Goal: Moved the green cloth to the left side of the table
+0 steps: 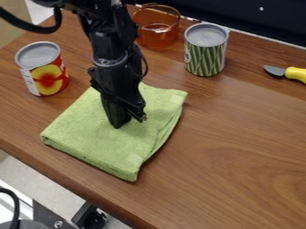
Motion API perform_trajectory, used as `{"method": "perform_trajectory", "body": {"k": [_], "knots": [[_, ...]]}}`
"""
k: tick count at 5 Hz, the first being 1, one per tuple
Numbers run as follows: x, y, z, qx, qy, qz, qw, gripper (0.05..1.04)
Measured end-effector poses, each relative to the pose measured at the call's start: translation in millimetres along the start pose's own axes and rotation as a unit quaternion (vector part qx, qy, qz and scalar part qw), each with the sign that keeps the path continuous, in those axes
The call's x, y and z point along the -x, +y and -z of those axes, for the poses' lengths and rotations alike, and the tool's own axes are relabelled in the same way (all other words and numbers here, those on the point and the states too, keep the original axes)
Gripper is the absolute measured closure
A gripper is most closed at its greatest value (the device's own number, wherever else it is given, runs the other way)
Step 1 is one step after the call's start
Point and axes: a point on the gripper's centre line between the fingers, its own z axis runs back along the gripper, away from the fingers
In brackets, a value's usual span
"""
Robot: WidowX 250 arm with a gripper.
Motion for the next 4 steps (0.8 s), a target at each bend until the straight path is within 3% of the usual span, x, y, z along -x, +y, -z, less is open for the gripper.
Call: {"method": "perform_trajectory", "body": {"k": [1,3,4], "knots": [[-1.5,0.2,-3.7,-0.003,0.009,0.000,1.0000,1.031],[-17.3,5.1,-21.6,0.016,-0.005,-0.003,0.9998,1.031],[-21.5,2.4,-31.6,0.034,0.002,0.000,0.9994,1.031]]}}
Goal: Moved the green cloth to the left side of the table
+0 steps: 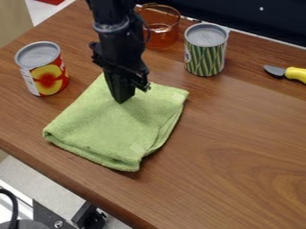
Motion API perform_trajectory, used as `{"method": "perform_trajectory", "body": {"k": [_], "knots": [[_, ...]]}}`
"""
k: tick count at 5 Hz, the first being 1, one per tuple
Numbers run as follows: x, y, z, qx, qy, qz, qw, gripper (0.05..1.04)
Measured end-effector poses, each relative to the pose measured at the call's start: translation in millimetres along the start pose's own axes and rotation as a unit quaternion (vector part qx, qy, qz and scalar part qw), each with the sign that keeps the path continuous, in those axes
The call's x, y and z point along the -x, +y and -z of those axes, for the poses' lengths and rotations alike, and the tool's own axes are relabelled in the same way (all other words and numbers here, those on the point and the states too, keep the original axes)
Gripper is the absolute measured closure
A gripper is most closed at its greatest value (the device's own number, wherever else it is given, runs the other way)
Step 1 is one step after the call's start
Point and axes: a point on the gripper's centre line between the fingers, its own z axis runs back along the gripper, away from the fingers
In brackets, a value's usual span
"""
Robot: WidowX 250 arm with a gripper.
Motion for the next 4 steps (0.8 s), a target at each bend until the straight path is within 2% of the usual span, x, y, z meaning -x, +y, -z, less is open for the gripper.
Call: {"method": "perform_trajectory", "body": {"k": [1,3,4], "knots": [[-1.7,-5.4,-12.0,0.014,0.020,-0.015,0.9996,1.031],[1.6,-13.9,-25.1,0.022,0.060,-0.020,0.9978,1.031],[-5.8,-23.7,-25.1,0.017,0.047,-0.023,0.9985,1.012]]}}
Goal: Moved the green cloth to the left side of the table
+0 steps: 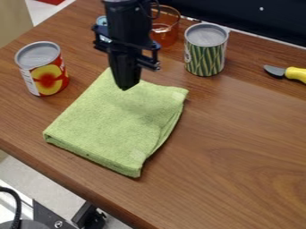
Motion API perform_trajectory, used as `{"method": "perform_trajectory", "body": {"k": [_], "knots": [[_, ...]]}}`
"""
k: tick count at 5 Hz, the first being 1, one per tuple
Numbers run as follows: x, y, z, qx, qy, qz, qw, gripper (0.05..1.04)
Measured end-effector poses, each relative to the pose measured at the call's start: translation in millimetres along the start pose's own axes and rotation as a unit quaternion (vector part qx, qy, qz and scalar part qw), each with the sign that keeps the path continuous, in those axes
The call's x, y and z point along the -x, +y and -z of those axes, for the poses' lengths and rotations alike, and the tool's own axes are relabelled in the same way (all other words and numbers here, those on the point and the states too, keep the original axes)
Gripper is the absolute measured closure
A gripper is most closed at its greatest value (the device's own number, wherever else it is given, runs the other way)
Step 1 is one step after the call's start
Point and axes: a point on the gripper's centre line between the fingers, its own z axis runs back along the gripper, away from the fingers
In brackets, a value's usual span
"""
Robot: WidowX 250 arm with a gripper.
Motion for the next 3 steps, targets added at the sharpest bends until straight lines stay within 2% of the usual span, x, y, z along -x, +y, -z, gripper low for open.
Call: {"method": "perform_trajectory", "body": {"k": [1,2,3], "knots": [[-8.8,-23.4,-6.0,0.016,-0.030,0.001,0.9994,0.874],[-8.4,-50.2,-4.8,0.012,-0.016,0.007,0.9998,0.636],[-11.0,-75.7,-3.3,0.006,-0.020,0.018,0.9996,0.341]]}}
